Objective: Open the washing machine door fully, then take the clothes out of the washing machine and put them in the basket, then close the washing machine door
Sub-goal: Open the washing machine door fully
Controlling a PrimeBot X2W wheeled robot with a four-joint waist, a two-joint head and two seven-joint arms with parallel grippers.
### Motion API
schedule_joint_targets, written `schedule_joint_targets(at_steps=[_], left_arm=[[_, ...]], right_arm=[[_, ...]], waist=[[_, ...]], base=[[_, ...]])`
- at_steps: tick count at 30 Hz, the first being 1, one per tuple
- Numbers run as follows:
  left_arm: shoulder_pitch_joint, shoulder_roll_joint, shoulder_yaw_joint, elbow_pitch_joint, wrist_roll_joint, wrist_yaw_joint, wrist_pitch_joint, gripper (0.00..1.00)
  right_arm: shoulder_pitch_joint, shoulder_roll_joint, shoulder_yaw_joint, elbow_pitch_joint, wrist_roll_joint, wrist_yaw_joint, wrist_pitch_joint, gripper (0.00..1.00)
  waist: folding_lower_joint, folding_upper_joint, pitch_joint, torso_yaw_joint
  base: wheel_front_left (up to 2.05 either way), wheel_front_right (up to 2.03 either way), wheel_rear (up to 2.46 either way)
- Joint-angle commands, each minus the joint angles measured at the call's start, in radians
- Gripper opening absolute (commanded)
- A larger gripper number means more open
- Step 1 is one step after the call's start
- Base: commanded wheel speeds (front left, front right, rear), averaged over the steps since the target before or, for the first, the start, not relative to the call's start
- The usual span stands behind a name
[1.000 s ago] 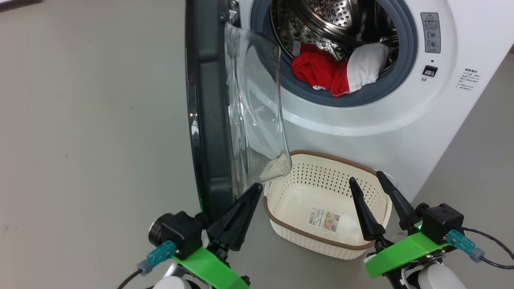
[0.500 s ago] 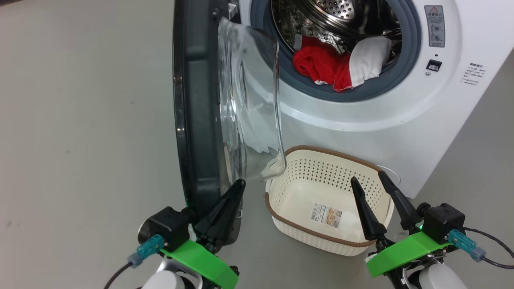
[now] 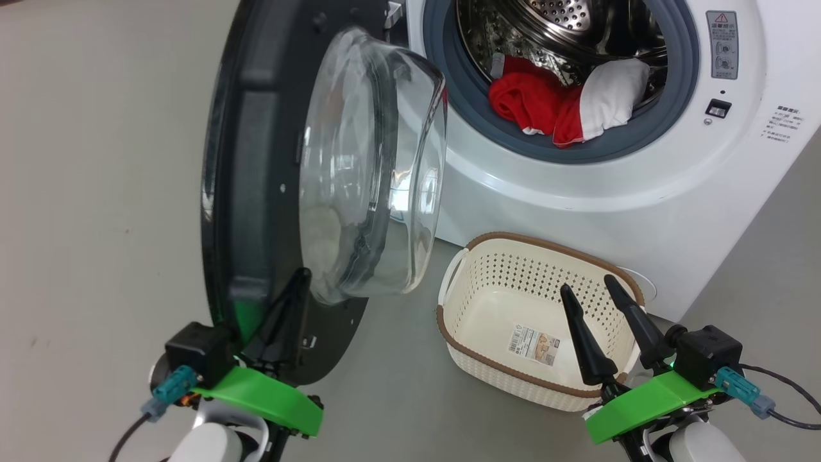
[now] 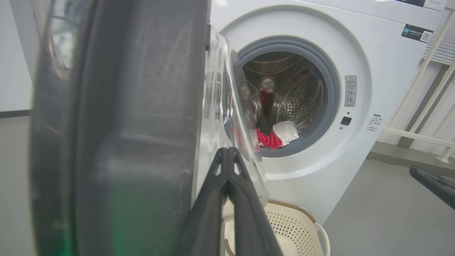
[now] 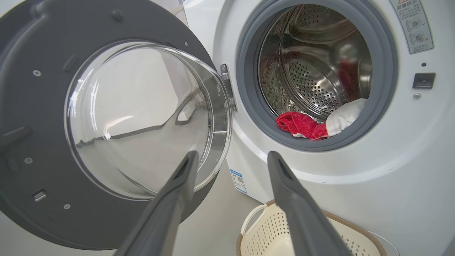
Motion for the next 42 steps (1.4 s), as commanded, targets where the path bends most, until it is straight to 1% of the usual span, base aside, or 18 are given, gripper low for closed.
schedule_joint_targets(at_steps=[1, 4, 7, 11, 17, 22, 29, 38, 42], left_arm=[[-0.021, 0.042, 0.066, -0.009, 0.000, 0.023, -0.012, 0.00], [-0.018, 0.050, 0.087, -0.005, -0.005, 0.032, -0.014, 0.00], [-0.015, 0.068, 0.133, 0.004, -0.015, 0.053, -0.017, 0.00], [-0.017, 0.082, 0.174, 0.011, -0.021, 0.069, -0.019, 0.00], [-0.019, 0.093, 0.228, 0.036, -0.023, 0.085, -0.020, 0.00], [-0.024, 0.092, 0.298, 0.043, -0.005, 0.099, -0.021, 0.00], [-0.054, 0.088, 0.379, 0.082, 0.020, 0.080, -0.021, 0.00], [-0.121, 0.083, 0.480, 0.161, 0.071, 0.025, -0.021, 0.00], [-0.156, 0.072, 0.534, 0.178, 0.098, -0.005, -0.021, 0.00]], right_arm=[[-0.026, 0.003, 0.023, -0.022, 0.010, 0.007, -0.006, 1.00], [-0.026, 0.003, 0.024, -0.023, 0.007, 0.007, -0.006, 1.00], [-0.030, 0.003, 0.025, -0.022, -0.001, 0.007, -0.006, 1.00], [-0.032, 0.003, 0.022, -0.022, -0.011, 0.007, -0.006, 1.00], [-0.038, 0.003, 0.021, -0.013, -0.018, 0.007, -0.006, 1.00], [-0.041, 0.003, 0.021, -0.008, -0.028, 0.007, -0.006, 1.00], [-0.042, 0.003, 0.025, -0.002, -0.043, 0.007, -0.006, 1.00], [-0.056, -0.008, 0.027, 0.001, -0.057, 0.007, -0.006, 1.00], [-0.062, -0.013, 0.026, 0.001, -0.062, 0.007, -0.006, 1.00]], waist=[[0.0000, 0.0000, 0.002, -0.001], [0.0000, 0.0000, 0.006, -0.002], [0.0000, 0.0000, 0.019, -0.006], [0.0000, 0.0000, 0.035, -0.010], [0.0000, 0.0000, 0.053, -0.012], [0.0000, 0.0000, 0.064, -0.016], [0.0000, 0.0000, 0.081, -0.019], [0.0000, 0.0000, 0.118, -0.027], [0.0000, 0.0000, 0.138, -0.028]], base=[[0.00, 0.00, 0.00], [0.00, 0.00, 0.00], [0.00, 0.00, 0.00], [0.00, 0.00, 0.00], [0.00, 0.00, 0.00], [0.00, 0.00, 0.00], [0.00, 0.00, 0.00], [0.00, 0.00, 0.00], [0.00, 0.00, 0.00]])
